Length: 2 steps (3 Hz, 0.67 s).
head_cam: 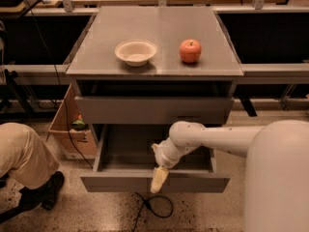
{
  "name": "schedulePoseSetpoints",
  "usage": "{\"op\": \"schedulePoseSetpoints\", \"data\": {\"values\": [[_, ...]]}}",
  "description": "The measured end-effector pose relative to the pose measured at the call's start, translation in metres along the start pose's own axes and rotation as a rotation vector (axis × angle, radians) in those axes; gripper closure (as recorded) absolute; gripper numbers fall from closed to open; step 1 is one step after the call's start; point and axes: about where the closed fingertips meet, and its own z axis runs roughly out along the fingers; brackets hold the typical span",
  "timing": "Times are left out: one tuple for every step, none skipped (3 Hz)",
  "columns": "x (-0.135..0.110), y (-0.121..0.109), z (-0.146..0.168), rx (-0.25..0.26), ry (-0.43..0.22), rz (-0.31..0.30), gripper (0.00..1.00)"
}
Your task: Close middle drawer
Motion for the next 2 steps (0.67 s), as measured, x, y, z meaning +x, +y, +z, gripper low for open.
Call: {"op": "schedulePoseSetpoints", "data": {"values": [[0.0319, 0.0273, -0.0094, -0.023, 0.024, 0.040, 0.00], [0.0385, 0.0279, -0.0051, -0.020, 0.024, 0.037, 0.00]]}}
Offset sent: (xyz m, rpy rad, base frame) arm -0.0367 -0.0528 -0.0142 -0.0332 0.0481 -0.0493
